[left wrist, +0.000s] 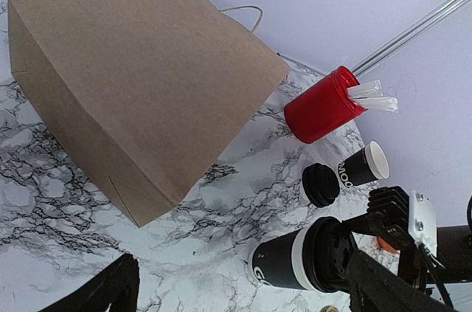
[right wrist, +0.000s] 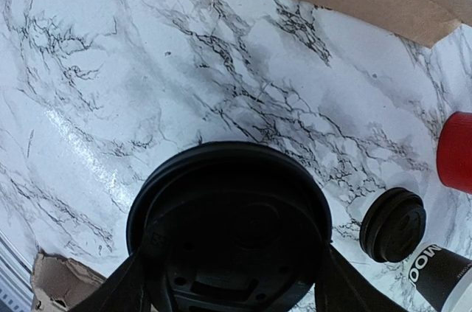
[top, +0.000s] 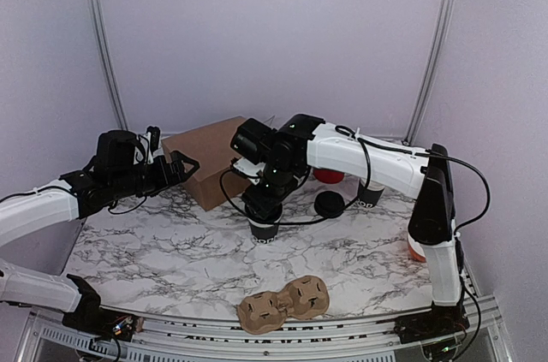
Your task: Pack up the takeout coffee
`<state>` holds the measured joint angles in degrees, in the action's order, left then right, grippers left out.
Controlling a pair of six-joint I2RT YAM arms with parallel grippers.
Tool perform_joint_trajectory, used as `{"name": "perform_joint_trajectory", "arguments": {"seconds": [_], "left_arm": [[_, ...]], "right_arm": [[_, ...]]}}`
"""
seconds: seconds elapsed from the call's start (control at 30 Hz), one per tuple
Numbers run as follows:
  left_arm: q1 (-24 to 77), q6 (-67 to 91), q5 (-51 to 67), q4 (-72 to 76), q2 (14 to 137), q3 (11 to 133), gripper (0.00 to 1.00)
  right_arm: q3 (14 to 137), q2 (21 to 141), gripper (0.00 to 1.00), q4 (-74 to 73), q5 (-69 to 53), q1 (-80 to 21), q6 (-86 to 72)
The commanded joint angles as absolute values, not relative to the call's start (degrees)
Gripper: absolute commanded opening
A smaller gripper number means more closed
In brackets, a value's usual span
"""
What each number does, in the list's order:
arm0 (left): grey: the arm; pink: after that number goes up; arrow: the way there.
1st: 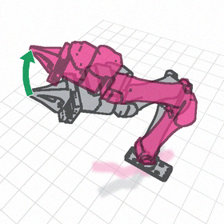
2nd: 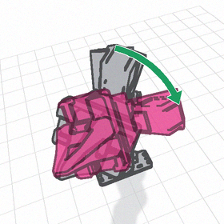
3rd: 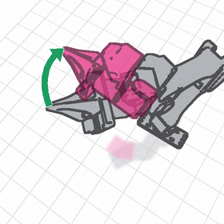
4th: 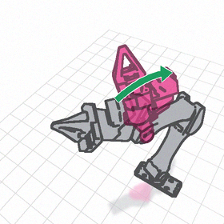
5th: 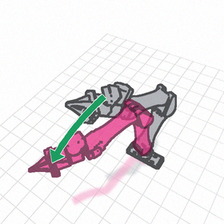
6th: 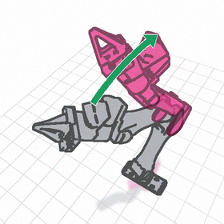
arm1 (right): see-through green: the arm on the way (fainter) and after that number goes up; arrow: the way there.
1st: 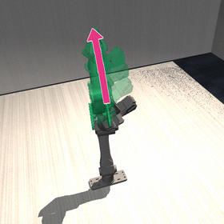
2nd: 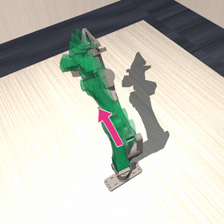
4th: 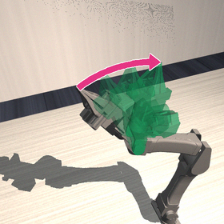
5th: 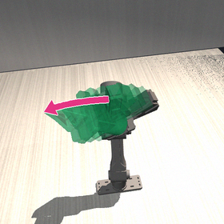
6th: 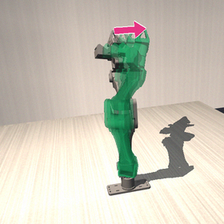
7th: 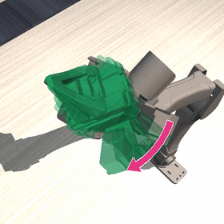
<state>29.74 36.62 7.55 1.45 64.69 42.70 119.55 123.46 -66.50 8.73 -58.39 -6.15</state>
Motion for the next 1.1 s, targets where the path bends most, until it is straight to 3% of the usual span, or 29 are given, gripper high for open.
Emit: {"name": "perform_joint_trajectory", "arguments": {"seconds": [0.0,1.07], "left_arm": [[29.85,36.21,8.24,2.91,64.77,42.28,0.99],[29.83,36.54,8.67,2.98,65.35,42.28,0.99]], "right_arm": [[122.30,124.52,0.68,-66.20,10.09,-58.75,-6.38],[118.71,124.54,0.70,-67.25,8.67,-58.80,-6.81]]}}
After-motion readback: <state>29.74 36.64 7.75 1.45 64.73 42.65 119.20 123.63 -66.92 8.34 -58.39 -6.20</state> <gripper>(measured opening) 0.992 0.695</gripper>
